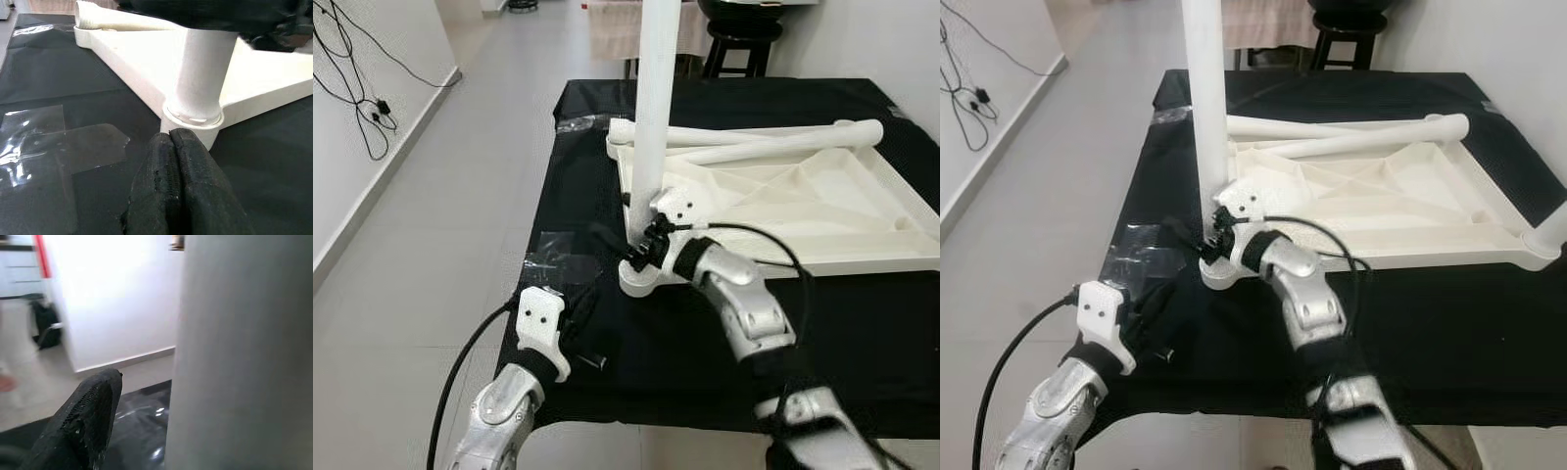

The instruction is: Building children table

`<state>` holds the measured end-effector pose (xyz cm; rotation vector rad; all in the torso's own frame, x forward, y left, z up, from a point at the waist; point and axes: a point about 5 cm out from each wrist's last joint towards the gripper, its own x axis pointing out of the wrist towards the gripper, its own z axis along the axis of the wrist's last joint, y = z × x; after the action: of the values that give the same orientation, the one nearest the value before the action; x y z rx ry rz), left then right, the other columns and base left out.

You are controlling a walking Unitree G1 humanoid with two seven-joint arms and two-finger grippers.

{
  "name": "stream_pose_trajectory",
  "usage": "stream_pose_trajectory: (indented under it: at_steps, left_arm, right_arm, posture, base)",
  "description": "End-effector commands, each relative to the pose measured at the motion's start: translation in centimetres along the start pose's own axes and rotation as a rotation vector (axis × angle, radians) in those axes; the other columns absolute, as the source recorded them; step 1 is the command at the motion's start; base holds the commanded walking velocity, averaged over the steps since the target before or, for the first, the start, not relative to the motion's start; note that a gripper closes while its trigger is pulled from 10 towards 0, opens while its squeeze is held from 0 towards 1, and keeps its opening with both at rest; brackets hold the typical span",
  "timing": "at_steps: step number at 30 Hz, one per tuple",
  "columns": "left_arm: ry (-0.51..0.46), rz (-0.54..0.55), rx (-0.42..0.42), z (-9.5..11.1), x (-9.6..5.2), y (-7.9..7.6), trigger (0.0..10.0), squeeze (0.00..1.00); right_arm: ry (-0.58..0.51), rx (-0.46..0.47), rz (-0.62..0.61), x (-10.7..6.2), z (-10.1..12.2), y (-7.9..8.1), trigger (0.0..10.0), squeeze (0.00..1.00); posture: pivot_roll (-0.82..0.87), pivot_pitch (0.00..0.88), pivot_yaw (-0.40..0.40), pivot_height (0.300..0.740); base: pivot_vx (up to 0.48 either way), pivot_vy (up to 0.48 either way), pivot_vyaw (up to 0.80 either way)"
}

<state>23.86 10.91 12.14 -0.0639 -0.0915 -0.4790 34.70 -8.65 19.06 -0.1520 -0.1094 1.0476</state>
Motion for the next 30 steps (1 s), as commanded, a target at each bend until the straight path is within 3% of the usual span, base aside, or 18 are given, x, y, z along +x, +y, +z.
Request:
stream_pose_trajectory:
  at_steps: [1, 5, 6, 10, 11, 15, 18, 20, 22, 23, 24, 25, 26, 27, 29, 30]
  left_arm:
    - [0.020, 0.000, -0.009, -0.5, -0.2, 0.0, 10.0, 0.00]
    - [0.020, 0.000, -0.009, -0.5, -0.2, 0.0, 10.0, 0.00]
    - [0.020, 0.000, -0.010, -0.5, -0.1, -0.1, 10.0, 0.00]
    - [0.020, -0.001, -0.010, -0.5, -0.1, -0.1, 10.0, 0.00]
    - [0.020, -0.001, -0.010, -0.6, -0.1, -0.2, 10.0, 0.00]
    - [0.019, 0.000, -0.012, -0.6, -0.1, -0.3, 10.0, 0.00]
    - [0.016, 0.003, -0.012, -0.5, -0.1, -0.3, 10.0, 0.00]
    - [0.015, 0.004, -0.012, -0.5, -0.1, -0.3, 10.0, 0.00]
    - [0.013, 0.005, -0.013, -0.4, -0.1, -0.3, 10.0, 0.00]
    - [0.013, 0.005, -0.013, -0.4, -0.1, -0.3, 10.0, 0.00]
    - [0.012, 0.005, -0.012, -0.4, -0.2, -0.3, 10.0, 0.00]
    - [0.012, 0.005, -0.012, -0.4, -0.2, -0.3, 10.0, 0.00]
    - [0.011, 0.006, -0.011, -0.3, -0.3, -0.3, 10.0, 0.00]
    - [0.013, 0.006, -0.010, -0.3, -0.3, -0.2, 10.0, 0.00]
    - [0.013, 0.006, -0.010, -0.3, -0.3, -0.2, 10.0, 0.00]
    - [0.015, 0.005, -0.008, -0.4, -0.4, -0.2, 10.0, 0.00]
  right_arm:
    - [-0.003, 0.009, 0.103, 0.4, -0.2, 0.6, 10.0, 0.00]
    - [0.008, 0.019, 0.141, 0.4, -0.3, 0.5, 10.0, 0.00]
    - [0.014, 0.056, 0.198, 0.5, -0.4, 0.0, 1.0, 0.00]
    - [0.014, 0.072, 0.215, 0.5, -0.4, -0.3, 1.0, 0.00]
    - [0.015, 0.080, 0.200, 0.5, -0.4, -0.6, 0.0, 0.00]
    - [0.012, 0.083, 0.176, 0.3, -0.5, -1.2, 0.0, 0.00]
    - [0.011, 0.055, 0.089, -0.4, -0.8, -1.7, 0.0, 0.00]
    - [0.019, 0.054, 0.011, -1.0, -1.3, -1.8, 0.0, 0.00]
    - [0.064, 0.066, -0.124, -1.4, -2.8, -0.9, 0.0, 0.00]
    - [0.064, 0.066, -0.124, -1.4, -2.8, -0.9, 0.0, 0.00]
    - [0.120, 0.081, -0.273, -1.5, -4.0, -0.1, 0.0, 0.00]
    - [0.120, 0.081, -0.273, -1.5, -4.0, -0.1, 0.0, 0.00]
    - [0.174, 0.116, -0.504, -2.0, -5.2, 1.0, 0.0, 0.00]
    - [0.174, 0.136, -0.638, -2.4, -5.7, 2.5, 0.0, 0.00]
    - [0.174, 0.136, -0.638, -2.4, -5.7, 2.5, 0.0, 0.00]
    - [0.173, 0.121, -0.693, -2.6, -5.8, 3.6, 0.0, 0.00]
  posture:
    - [0.05, 0.095, 0.003, 0.740]
    - [0.05, 0.095, 0.003, 0.740]
    - [0.05, 0.094, 0.002, 0.740]
    - [0.06, 0.094, 0.001, 0.740]
    - [0.06, 0.096, -0.002, 0.740]
    - [0.06, 0.097, -0.006, 0.740]
    - [0.07, 0.104, -0.008, 0.740]
    - [0.07, 0.106, -0.011, 0.740]
    - [0.06, 0.109, -0.018, 0.740]
    - [0.06, 0.109, -0.018, 0.740]
    - [0.07, 0.116, -0.023, 0.740]
    - [0.07, 0.116, -0.023, 0.740]
    - [0.06, 0.120, -0.021, 0.740]
    - [0.07, 0.123, -0.015, 0.740]
    - [0.07, 0.123, -0.015, 0.740]
    - [0.07, 0.117, -0.016, 0.740]
  base:
    - [0.000, 0.000, 0.00]
    - [0.000, 0.000, 0.00]
    - [0.000, 0.000, 0.00]
    - [0.000, 0.000, 0.00]
    - [0.000, 0.000, 0.00]
    - [0.000, 0.000, 0.00]
    - [0.000, 0.000, 0.00]
    - [0.000, 0.000, 0.00]
    - [0.000, 0.000, 0.00]
    - [0.000, 0.000, 0.00]
    - [0.000, 0.000, 0.00]
    - [0.000, 0.000, 0.00]
    - [0.000, 0.000, 0.00]
    - [0.000, 0.000, 0.00]
    - [0.000, 0.000, 0.00]
    - [0.000, 0.000, 0.00]
